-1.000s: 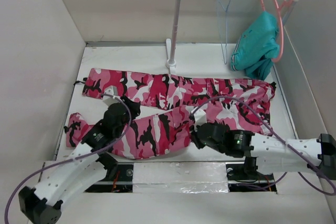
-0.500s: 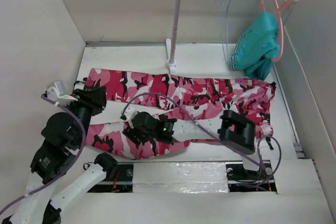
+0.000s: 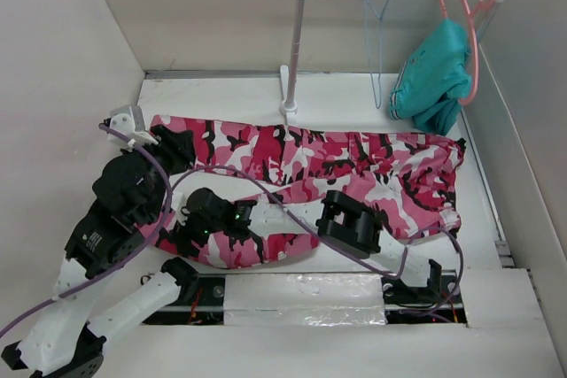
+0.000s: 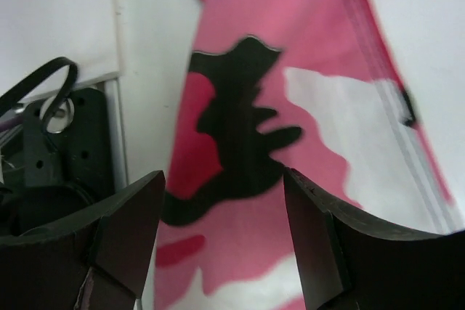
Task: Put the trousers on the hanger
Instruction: Flatten out the trousers at the center of the board.
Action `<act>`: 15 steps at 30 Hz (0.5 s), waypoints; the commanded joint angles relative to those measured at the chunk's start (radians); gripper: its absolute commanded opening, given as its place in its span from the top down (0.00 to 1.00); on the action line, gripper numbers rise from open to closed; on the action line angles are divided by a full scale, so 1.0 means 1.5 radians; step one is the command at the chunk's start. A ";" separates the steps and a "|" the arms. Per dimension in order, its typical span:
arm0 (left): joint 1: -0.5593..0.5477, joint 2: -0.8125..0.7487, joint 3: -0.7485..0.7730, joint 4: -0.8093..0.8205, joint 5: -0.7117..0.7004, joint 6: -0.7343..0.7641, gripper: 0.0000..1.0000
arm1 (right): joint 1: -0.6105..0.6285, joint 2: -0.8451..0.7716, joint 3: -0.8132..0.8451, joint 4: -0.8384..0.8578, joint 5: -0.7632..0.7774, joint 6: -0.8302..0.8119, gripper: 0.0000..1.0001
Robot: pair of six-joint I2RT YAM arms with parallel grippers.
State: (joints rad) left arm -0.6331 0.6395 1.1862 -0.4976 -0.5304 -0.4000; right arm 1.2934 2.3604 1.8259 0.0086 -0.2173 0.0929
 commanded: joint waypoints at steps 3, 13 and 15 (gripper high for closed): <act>0.001 -0.040 0.012 0.044 -0.023 0.047 0.64 | 0.016 0.054 0.044 -0.003 -0.075 0.020 0.28; 0.001 -0.054 -0.037 0.043 -0.018 0.034 0.64 | -0.040 -0.045 -0.061 0.193 0.020 0.115 0.99; 0.001 -0.051 -0.036 0.045 -0.022 0.037 0.64 | -0.059 -0.077 -0.091 0.215 0.033 0.120 1.00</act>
State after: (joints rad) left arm -0.6327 0.5533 1.1332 -0.4698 -0.5518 -0.3630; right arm 1.2594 2.3791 1.7275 0.1600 -0.2321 0.2207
